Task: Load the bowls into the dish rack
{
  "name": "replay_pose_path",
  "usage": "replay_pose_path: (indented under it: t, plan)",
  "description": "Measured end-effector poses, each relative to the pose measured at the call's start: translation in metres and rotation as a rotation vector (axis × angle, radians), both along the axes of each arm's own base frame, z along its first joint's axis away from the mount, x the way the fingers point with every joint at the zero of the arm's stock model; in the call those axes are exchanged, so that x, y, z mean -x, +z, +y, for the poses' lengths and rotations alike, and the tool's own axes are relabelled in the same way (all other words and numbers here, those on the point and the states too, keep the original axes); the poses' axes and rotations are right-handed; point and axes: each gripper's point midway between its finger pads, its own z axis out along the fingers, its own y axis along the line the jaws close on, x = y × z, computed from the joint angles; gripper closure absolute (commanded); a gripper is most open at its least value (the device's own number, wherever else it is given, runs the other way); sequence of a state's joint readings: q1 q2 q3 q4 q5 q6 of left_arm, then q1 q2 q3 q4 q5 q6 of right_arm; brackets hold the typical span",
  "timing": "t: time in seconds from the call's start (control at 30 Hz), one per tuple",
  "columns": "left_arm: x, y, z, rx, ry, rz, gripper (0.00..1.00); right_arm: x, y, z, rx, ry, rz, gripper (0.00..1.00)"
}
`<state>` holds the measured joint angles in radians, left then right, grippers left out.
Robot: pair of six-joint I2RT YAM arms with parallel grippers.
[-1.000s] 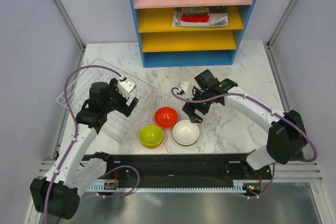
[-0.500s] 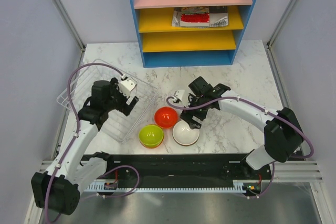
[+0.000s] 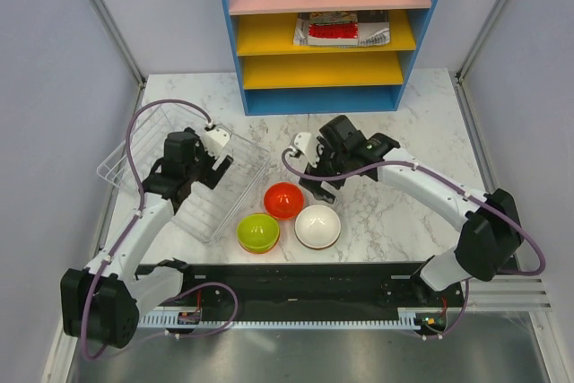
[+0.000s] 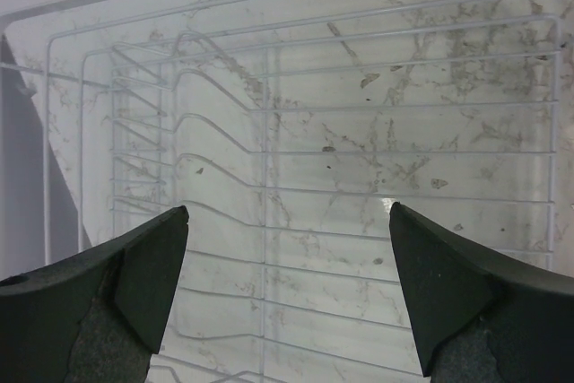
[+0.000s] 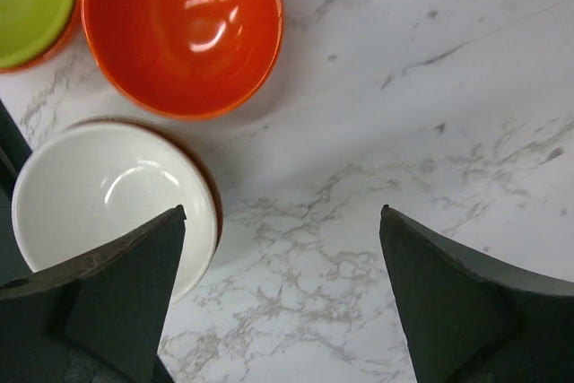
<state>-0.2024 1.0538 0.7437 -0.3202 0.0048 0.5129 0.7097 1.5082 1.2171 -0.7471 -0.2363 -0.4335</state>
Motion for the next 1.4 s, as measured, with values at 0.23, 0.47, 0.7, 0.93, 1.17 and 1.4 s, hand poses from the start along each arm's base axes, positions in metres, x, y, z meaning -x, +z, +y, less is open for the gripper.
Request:
replay_pose_path:
  t: [0.23,0.47,0.7,0.93,1.17,1.4]
  plan:
    - [-0.012,0.008,0.029,-0.074,0.127,-0.049,0.0,-0.05,0.059,0.041,-0.179,-0.098,-0.151,0.02]
    - [-0.016,0.013,0.053,-0.096,0.212,-0.07,0.0,-0.108,0.064,0.093,-0.288,-0.2,-0.171,0.02]
    - [-0.009,0.017,0.068,-0.099,0.26,-0.09,0.0,-0.142,0.026,0.129,-0.29,-0.237,-0.125,0.02]
    - [-0.002,0.013,0.079,-0.099,0.293,-0.088,0.0,-0.147,0.0,0.145,-0.268,-0.243,-0.098,0.02]
    - [0.004,0.008,0.082,-0.094,0.299,-0.079,0.0,-0.156,-0.012,0.153,-0.175,-0.256,-0.237,0.02]
    - [0.012,0.014,0.08,-0.081,0.287,-0.1,0.0,-0.193,-0.007,0.169,-0.111,-0.282,-0.409,0.02]
